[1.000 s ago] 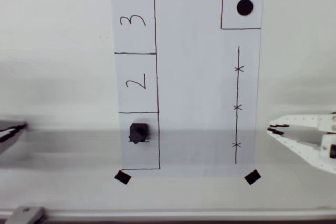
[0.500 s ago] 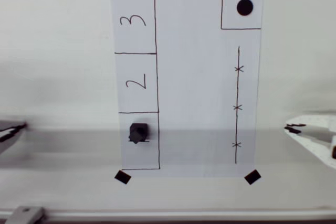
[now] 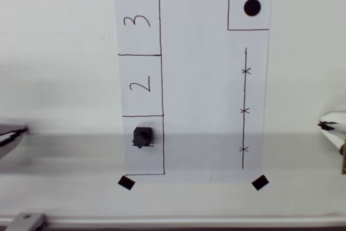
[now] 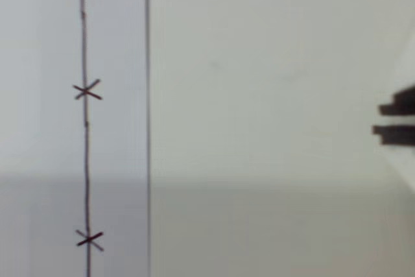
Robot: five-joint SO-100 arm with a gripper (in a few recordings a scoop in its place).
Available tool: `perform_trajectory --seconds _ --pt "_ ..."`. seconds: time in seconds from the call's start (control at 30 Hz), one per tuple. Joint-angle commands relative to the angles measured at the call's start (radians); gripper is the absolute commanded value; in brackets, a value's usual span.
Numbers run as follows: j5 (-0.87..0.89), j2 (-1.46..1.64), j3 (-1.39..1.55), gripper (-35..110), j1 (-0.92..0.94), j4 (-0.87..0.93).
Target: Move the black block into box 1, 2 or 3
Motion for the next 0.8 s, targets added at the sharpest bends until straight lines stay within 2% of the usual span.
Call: perform_trajectory --seconds 0.0,0.77 --pt "-0.005 0.015 0.011 0 0.009 0.031" --pt "0.003 0.015 0.011 0 -0.046 0.031"
